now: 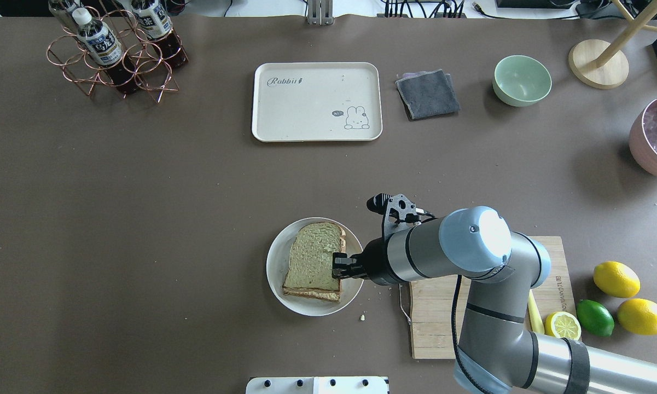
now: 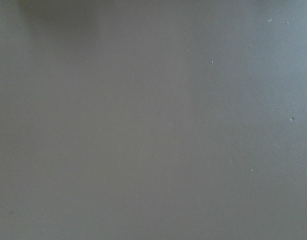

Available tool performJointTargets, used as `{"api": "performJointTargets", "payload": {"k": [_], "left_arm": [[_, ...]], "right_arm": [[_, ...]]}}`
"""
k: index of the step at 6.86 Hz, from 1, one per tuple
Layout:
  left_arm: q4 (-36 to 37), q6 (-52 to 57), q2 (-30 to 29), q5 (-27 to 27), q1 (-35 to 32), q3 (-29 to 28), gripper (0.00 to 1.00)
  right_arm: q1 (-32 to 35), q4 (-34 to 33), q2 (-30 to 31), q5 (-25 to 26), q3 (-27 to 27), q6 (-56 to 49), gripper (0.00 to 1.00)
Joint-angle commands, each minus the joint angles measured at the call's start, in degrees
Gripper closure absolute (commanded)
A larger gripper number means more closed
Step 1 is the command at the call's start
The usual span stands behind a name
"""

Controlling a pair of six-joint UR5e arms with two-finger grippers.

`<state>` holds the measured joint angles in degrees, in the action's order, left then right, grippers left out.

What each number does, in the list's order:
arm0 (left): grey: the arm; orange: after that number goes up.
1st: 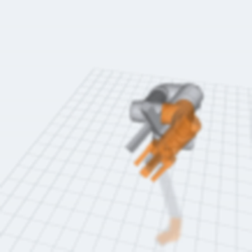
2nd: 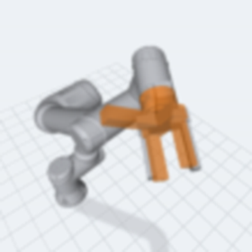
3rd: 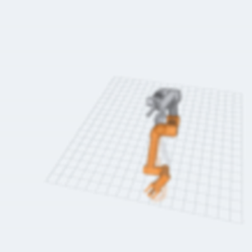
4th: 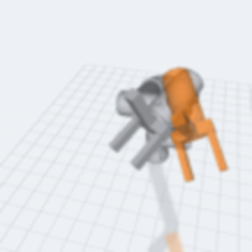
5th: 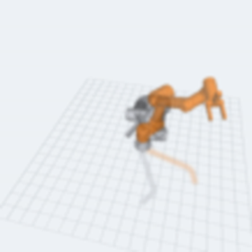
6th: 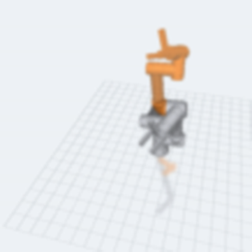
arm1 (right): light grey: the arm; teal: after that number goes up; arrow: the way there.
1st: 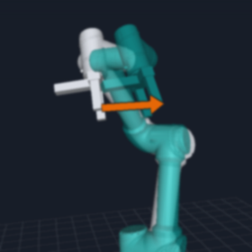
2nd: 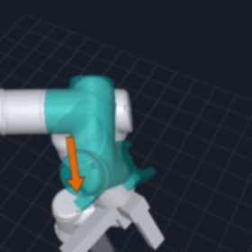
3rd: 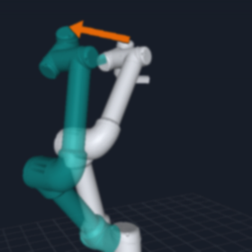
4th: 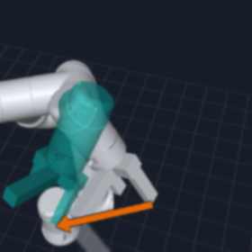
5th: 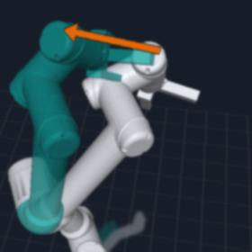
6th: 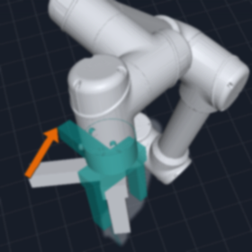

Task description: Make sandwich and place on tray

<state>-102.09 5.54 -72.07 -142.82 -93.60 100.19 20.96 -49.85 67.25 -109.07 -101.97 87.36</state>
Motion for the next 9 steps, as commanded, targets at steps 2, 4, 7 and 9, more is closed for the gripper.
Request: {"api": "performJointTargets", "payload": {"k": [2,4,7,9], "left_arm": [[0.2,-0.3,0.0,0.0,0.0,0.0,0.02],[-1.2,-10.4,-2.2,-0.1,5.7,1.9,0.03],[-9.2,-33.5,-11.4,0.8,19.6,4.1,0.02],[-14.8,-51.8,-14.4,2.3,28.9,9.4,0.02]], "right_arm": [[-0.3,0.0,0.2,0.4,-0.2,0.3,0.0],[1.9,-0.2,2.0,-1.4,-1.7,0.0,0.0],[13.3,-0.9,6.6,-10.3,-2.1,-6.2,0.0],[19.7,-1.0,11.1,-16.3,-2.1,-13.9,0.0]]}}
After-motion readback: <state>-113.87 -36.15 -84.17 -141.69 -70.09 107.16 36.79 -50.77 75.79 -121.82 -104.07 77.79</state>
